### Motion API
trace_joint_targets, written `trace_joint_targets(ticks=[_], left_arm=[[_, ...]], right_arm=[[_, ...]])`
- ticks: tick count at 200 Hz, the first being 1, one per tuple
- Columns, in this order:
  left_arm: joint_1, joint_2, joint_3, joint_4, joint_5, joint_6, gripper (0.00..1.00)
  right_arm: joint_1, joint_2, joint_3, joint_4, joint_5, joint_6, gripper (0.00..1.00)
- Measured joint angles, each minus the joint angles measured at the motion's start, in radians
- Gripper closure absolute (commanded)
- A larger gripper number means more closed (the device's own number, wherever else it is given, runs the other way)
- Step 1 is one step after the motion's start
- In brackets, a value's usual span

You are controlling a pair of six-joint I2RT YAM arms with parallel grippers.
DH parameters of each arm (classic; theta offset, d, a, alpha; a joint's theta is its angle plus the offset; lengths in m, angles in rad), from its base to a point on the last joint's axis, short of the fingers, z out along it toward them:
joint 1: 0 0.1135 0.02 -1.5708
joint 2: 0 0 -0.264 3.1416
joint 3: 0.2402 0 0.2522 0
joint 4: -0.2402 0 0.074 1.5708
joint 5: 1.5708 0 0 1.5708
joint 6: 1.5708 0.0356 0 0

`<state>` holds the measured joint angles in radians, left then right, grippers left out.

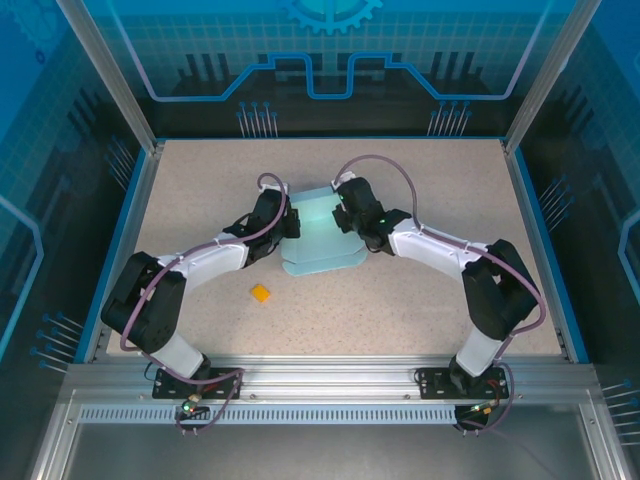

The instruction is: Fold the paper box

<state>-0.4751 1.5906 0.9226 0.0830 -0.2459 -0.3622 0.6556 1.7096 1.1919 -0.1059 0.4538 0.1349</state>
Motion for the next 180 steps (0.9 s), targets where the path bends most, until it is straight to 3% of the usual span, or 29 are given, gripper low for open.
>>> trace_joint_targets(ticks=[180], left_arm=[[-0.012,0.025,0.0,0.006,0.026,-0.029,1.0]], right_arm=[[0.039,0.149,0.164,-0.148,0.269,0.06,0.88]])
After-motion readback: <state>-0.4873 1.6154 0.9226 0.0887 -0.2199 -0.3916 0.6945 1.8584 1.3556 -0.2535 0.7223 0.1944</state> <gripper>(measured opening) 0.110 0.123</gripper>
